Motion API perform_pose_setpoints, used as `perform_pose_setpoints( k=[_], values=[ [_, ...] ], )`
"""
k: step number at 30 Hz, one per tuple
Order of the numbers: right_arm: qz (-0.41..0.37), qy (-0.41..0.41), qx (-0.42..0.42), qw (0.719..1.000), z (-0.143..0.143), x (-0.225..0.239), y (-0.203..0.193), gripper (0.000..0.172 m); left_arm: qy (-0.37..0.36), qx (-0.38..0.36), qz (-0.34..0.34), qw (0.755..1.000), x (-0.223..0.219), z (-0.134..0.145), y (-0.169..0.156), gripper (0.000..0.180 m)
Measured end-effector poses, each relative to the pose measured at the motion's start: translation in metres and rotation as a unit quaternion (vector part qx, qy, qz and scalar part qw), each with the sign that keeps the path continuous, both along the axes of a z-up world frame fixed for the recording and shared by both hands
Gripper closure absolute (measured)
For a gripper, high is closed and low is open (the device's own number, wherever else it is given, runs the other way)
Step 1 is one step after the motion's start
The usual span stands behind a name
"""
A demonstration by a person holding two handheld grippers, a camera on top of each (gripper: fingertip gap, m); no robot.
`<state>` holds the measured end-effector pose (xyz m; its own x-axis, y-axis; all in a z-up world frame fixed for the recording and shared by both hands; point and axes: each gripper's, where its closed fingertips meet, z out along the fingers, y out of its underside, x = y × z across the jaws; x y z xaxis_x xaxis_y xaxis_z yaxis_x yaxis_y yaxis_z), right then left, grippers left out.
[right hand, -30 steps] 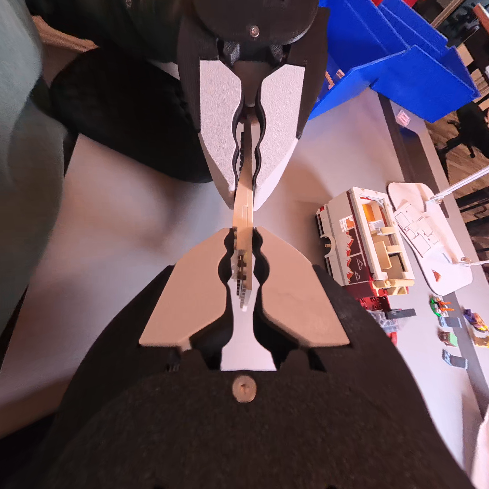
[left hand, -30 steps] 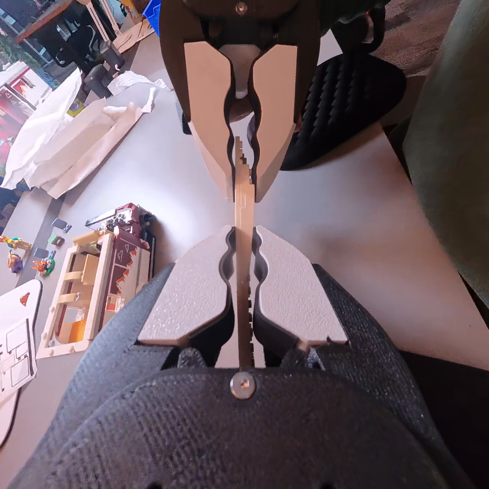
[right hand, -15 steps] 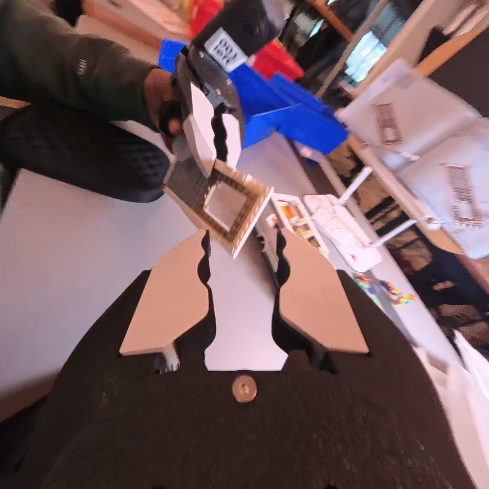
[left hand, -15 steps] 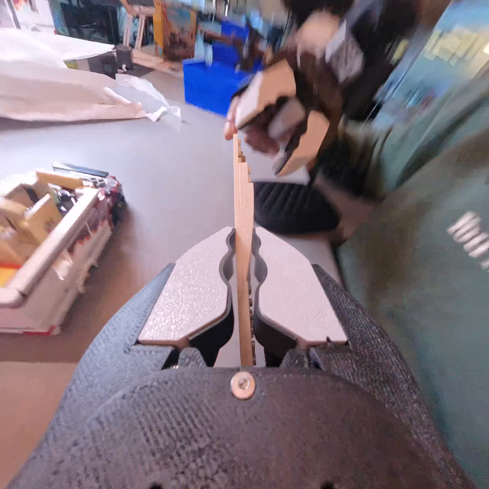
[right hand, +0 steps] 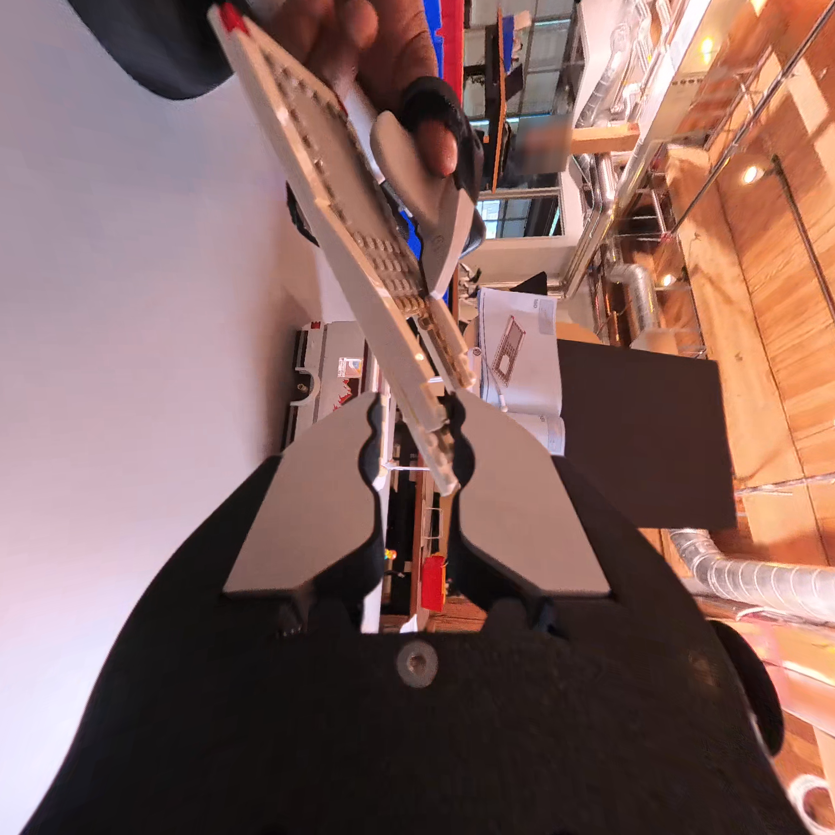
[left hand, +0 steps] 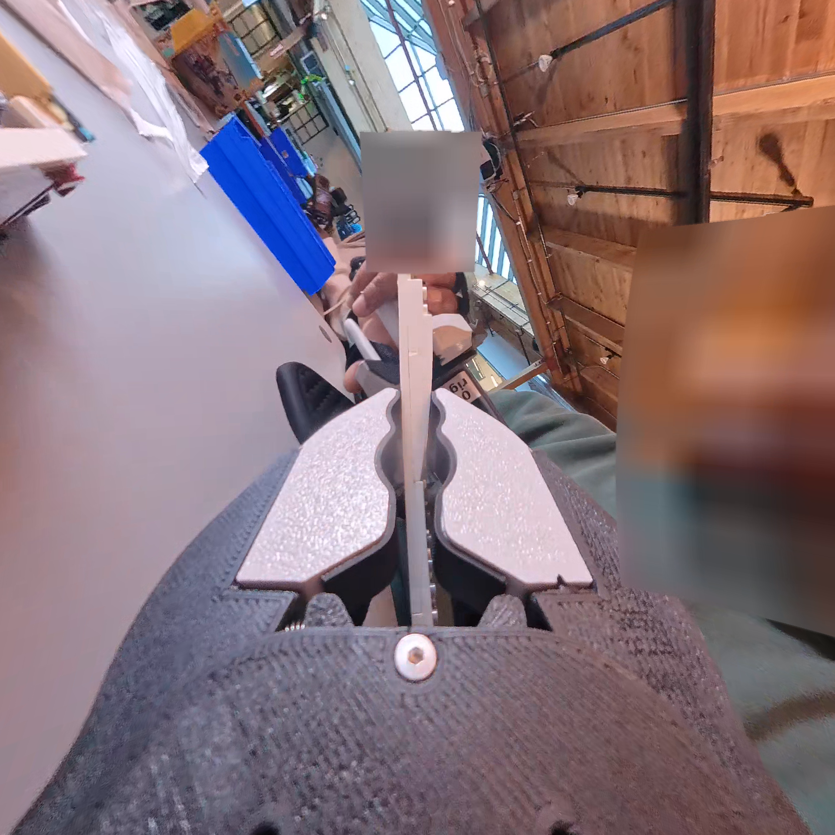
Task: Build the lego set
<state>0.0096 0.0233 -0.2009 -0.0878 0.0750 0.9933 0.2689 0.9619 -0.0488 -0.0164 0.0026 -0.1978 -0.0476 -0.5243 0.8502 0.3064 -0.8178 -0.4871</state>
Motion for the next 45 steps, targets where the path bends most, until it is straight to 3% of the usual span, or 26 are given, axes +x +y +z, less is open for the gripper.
perform_pose_setpoints(
  k=[4,7,10,12,14,19,20,21,24,27,31,33,35,45],
  values=[
    [-0.001,-0.019,-0.05,0.999,-0.004,-0.004,0.0,0.156,0.002,-0.011,0.004,1.0,-0.004,-0.006,0.003,0.163],
    [-0.023,-0.062,-0.163,0.984,-0.01,-0.002,0.005,0.157,0.081,0.033,0.023,0.996,-0.012,-0.014,0.008,0.147],
    [-0.079,-0.129,-0.296,0.943,-0.021,0.007,0.014,0.158,0.267,0.156,0.099,0.946,-0.039,-0.02,0.021,0.14],
    [-0.107,-0.166,-0.37,0.908,-0.03,0.013,0.016,0.16,0.303,0.223,0.101,0.921,-0.038,-0.001,0.011,0.142],
    [-0.113,-0.189,-0.435,0.873,-0.034,0.015,0.014,0.16,0.376,0.284,0.091,0.878,-0.026,0.0,0.003,0.141],
    [-0.074,-0.197,-0.518,0.829,-0.03,0.011,0.002,0.16,0.572,0.433,0.062,0.694,0.005,-0.032,0.007,0.144],
    [-0.063,-0.195,-0.532,0.822,-0.03,0.01,-0.003,0.16,0.591,0.45,0.056,0.668,0.008,-0.037,0.01,0.147],
    [-0.052,-0.193,-0.543,0.815,-0.029,0.009,-0.007,0.16,0.598,0.455,0.047,0.658,0.011,-0.041,0.011,0.149],
    [-0.036,-0.184,-0.557,0.809,-0.032,0.01,-0.015,0.16,0.588,0.457,0.017,0.667,0.022,-0.046,0.005,0.168],
    [-0.022,-0.168,-0.559,0.812,-0.035,0.012,-0.017,0.16,0.586,0.434,0.007,0.684,0.023,-0.049,0.003,0.169],
    [-0.002,-0.139,-0.525,0.84,-0.028,0.012,-0.025,0.15,0.606,0.424,-0.003,0.673,0.022,-0.054,0.001,0.169],
    [-0.012,-0.126,-0.493,0.861,-0.029,0.01,-0.022,0.158,0.607,0.416,-0.011,0.677,0.022,-0.055,-0.001,0.169],
    [-0.009,-0.124,-0.5,0.857,-0.03,0.009,-0.023,0.158,0.618,0.413,-0.018,0.668,0.02,-0.056,-0.002,0.169],
    [0.007,-0.105,-0.529,0.842,-0.036,0.005,-0.03,0.158,0.615,0.413,-0.034,0.671,0.016,-0.06,-0.01,0.169]
  ],
)
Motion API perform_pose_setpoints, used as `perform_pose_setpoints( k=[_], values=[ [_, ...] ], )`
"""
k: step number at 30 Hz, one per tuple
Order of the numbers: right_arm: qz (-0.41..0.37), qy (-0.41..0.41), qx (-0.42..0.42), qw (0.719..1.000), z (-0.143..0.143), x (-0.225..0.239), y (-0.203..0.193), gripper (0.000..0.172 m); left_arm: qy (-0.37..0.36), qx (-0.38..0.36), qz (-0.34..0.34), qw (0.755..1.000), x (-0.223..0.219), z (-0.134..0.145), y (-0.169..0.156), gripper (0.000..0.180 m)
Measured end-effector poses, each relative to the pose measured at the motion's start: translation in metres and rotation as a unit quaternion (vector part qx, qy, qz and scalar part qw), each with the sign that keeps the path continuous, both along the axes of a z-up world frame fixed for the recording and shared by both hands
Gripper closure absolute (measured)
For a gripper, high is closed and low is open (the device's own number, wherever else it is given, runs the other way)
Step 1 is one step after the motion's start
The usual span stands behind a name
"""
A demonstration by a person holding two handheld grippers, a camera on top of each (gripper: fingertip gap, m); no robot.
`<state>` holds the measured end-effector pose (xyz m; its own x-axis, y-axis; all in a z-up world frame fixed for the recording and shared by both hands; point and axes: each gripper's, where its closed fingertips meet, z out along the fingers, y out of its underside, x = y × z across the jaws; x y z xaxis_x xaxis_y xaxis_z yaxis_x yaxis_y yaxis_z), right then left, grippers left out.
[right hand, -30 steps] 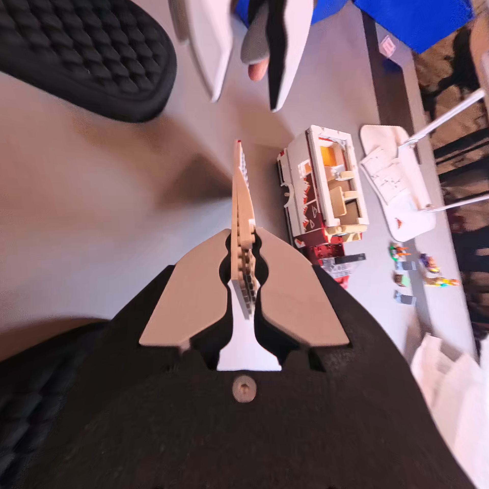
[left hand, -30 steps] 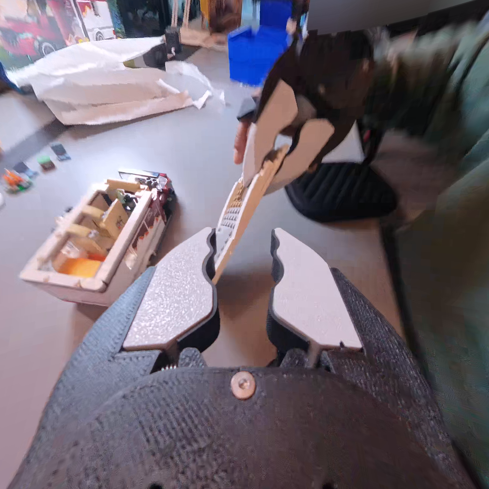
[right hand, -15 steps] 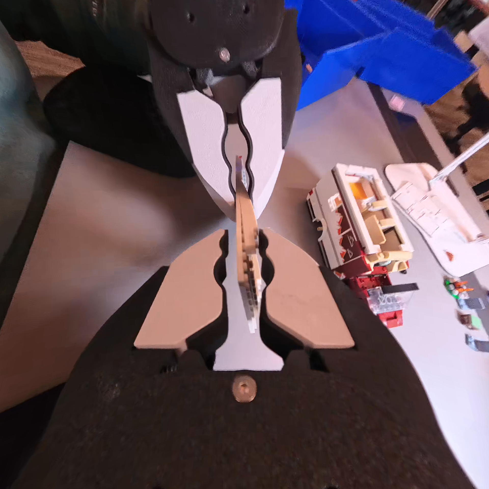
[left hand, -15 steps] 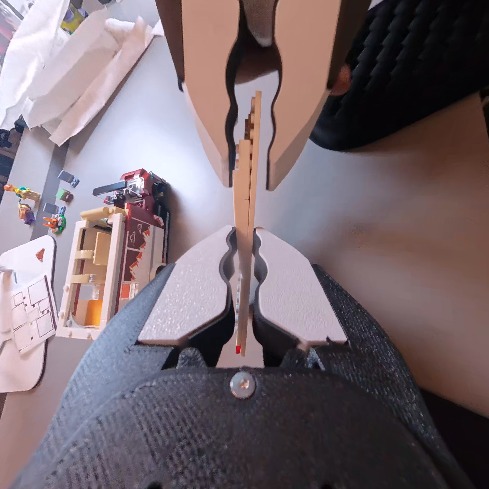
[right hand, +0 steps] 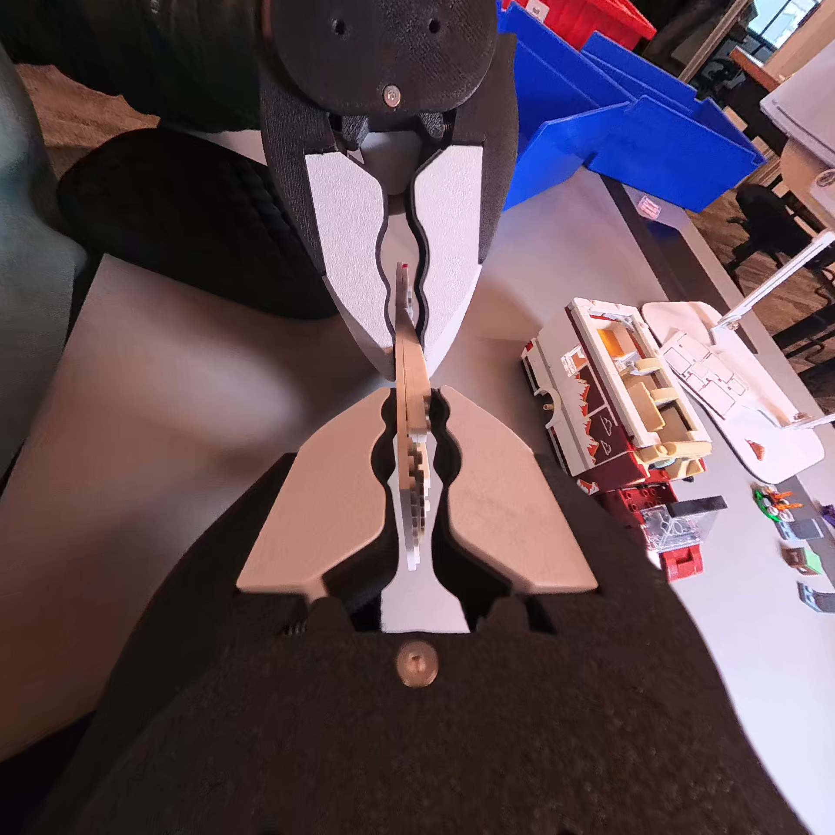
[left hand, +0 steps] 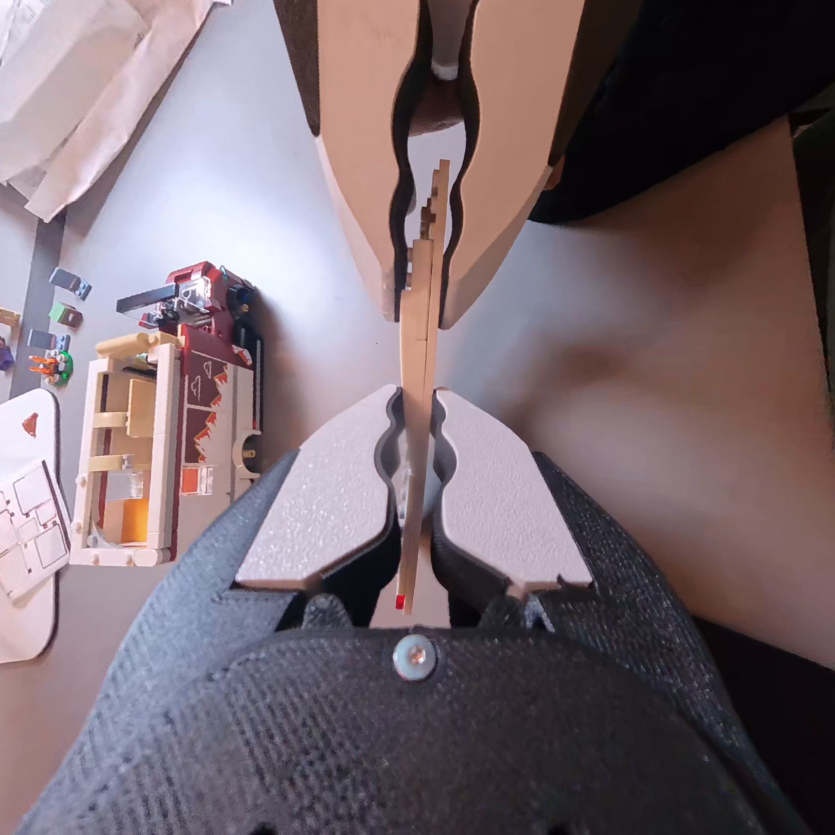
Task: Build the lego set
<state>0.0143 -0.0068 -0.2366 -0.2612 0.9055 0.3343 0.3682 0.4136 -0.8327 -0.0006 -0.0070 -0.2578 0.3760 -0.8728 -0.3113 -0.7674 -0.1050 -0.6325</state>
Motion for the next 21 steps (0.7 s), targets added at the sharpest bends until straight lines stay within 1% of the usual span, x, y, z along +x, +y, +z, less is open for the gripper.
perform_pose_setpoints(
  k=[2,5,7,9,10,11,12,13,14,15,16,18,19,21],
  values=[
    [-0.004,0.003,-0.003,1.0,-0.002,-0.001,-0.001,0.158,0.007,0.013,-0.004,1.0,-0.001,-0.001,0.0,0.169],
    [-0.007,0.006,-0.014,1.0,-0.002,-0.002,-0.001,0.158,0.003,0.075,-0.012,0.997,0.003,0.006,0.001,0.166],
    [-0.01,0.014,-0.005,1.0,-0.003,-0.002,-0.003,0.158,0.009,0.086,-0.011,0.996,0.004,0.005,0.001,0.167],
    [-0.012,0.012,0.011,1.0,-0.007,-0.001,-0.004,0.158,0.0,0.077,-0.007,0.997,0.004,0.001,-0.001,0.168],
    [-0.015,0.016,0.022,1.0,-0.006,0.0,-0.004,0.155,0.0,0.08,-0.007,0.997,0.004,0.0,-0.002,0.168],
    [-0.015,0.025,0.033,0.999,-0.004,0.0,-0.006,0.148,0.013,0.089,-0.007,0.996,0.003,-0.002,-0.002,0.168],
    [-0.009,0.034,0.042,0.999,-0.001,0.002,-0.008,0.147,0.02,0.097,-0.009,0.995,0.003,-0.003,-0.004,0.168],
    [0.001,0.033,0.046,0.998,-0.001,0.004,-0.012,0.15,0.014,0.088,-0.011,0.996,0.006,-0.004,-0.007,0.168],
    [0.006,0.033,0.047,0.998,-0.002,0.005,-0.015,0.159,0.01,0.087,-0.008,0.996,0.006,-0.004,-0.007,0.168],
    [0.007,0.036,0.053,0.998,-0.002,0.005,-0.016,0.161,0.01,0.084,-0.01,0.996,0.006,-0.003,-0.007,0.168],
    [0.016,0.032,0.049,0.998,-0.004,0.005,-0.02,0.172,0.006,0.08,-0.009,0.997,0.007,-0.003,-0.006,0.168],
    [0.011,0.021,0.043,0.999,-0.008,0.003,-0.021,0.172,0.008,0.067,-0.012,0.998,0.007,-0.006,-0.007,0.168],
    [0.007,0.024,0.048,0.999,-0.008,0.003,-0.019,0.172,0.016,0.074,-0.012,0.997,0.006,-0.007,-0.006,0.168],
    [0.0,0.032,0.044,0.999,-0.005,0.002,-0.017,0.172,0.01,0.063,-0.008,0.998,0.006,-0.005,-0.005,0.168]
  ],
)
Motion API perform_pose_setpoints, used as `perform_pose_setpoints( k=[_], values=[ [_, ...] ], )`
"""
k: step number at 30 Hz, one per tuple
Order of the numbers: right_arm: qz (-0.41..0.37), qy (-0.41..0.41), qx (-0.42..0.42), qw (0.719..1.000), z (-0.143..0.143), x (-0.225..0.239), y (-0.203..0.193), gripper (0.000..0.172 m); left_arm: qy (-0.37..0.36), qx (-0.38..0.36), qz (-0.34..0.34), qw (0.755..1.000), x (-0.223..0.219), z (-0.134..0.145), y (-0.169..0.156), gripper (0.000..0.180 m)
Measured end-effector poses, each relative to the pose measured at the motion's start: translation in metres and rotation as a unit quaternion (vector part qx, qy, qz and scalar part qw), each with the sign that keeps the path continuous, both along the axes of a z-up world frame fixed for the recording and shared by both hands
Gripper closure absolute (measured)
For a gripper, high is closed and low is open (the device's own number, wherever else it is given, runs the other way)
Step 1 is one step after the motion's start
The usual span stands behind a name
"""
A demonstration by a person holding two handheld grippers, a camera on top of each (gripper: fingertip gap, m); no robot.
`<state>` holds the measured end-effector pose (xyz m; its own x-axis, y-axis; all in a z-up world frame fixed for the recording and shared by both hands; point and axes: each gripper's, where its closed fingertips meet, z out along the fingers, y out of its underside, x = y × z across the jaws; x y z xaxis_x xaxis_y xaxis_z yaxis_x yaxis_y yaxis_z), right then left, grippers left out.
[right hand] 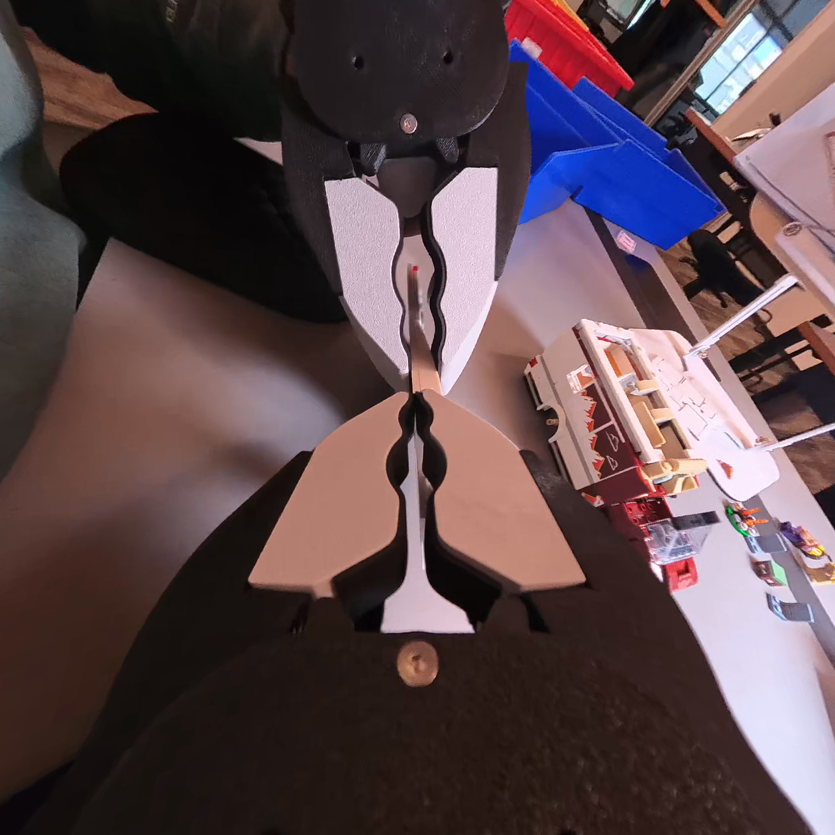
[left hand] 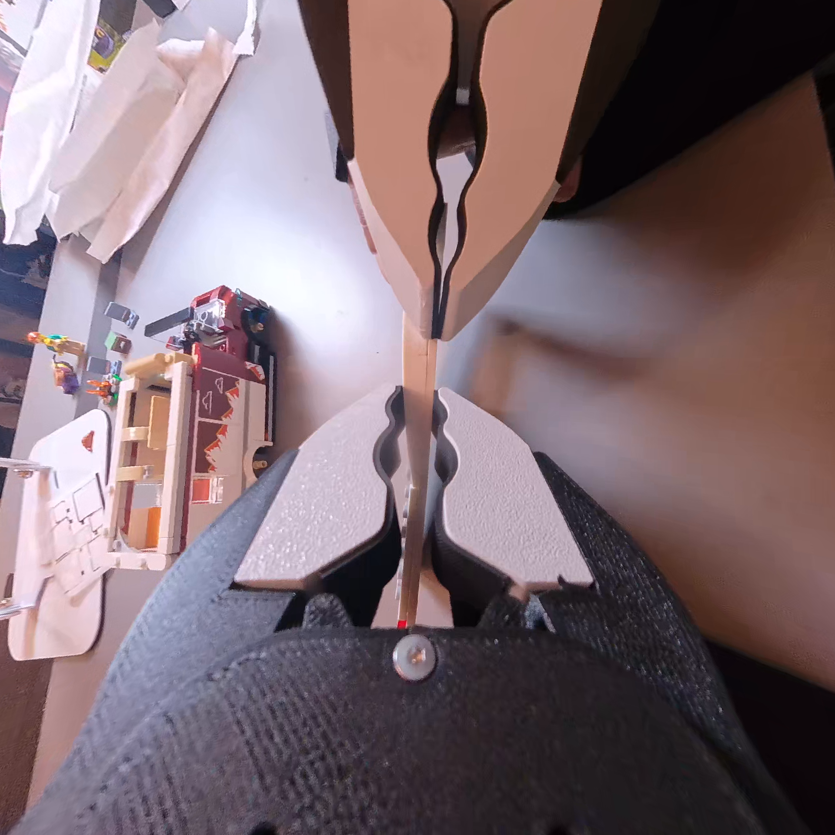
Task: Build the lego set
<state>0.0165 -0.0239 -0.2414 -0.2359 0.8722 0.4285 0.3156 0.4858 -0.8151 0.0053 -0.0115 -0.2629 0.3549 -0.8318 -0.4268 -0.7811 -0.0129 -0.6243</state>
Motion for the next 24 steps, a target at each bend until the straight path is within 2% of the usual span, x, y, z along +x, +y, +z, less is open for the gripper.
perform_pose_setpoints(
  k=[2,4,5,7,10,24],
  values=[
    [-0.011,0.018,0.011,1.0,0.007,0.0,0.005,0.166,-0.009,-0.001,0.005,1.0,-0.001,0.004,0.003,0.168],
    [-0.005,0.015,0.011,1.0,0.01,0.002,0.005,0.147,-0.001,0.003,0.007,1.0,-0.002,0.004,0.005,0.168],
    [-0.009,0.007,0.011,1.0,0.009,0.003,0.007,0.144,-0.001,0.001,0.008,1.0,-0.003,0.003,0.005,0.168],
    [-0.024,-0.008,0.028,0.999,0.004,0.006,0.013,0.145,-0.004,-0.001,0.01,1.0,-0.003,0.002,0.004,0.168],
    [-0.026,-0.007,0.029,0.999,0.002,0.008,0.014,0.16,-0.008,-0.001,0.009,1.0,-0.002,0.003,0.003,0.168],
    [-0.006,-0.022,0.015,1.0,-0.011,0.004,0.004,0.162,-0.003,0.002,-0.022,1.0,0.008,-0.001,-0.006,0.164]
  ],
)
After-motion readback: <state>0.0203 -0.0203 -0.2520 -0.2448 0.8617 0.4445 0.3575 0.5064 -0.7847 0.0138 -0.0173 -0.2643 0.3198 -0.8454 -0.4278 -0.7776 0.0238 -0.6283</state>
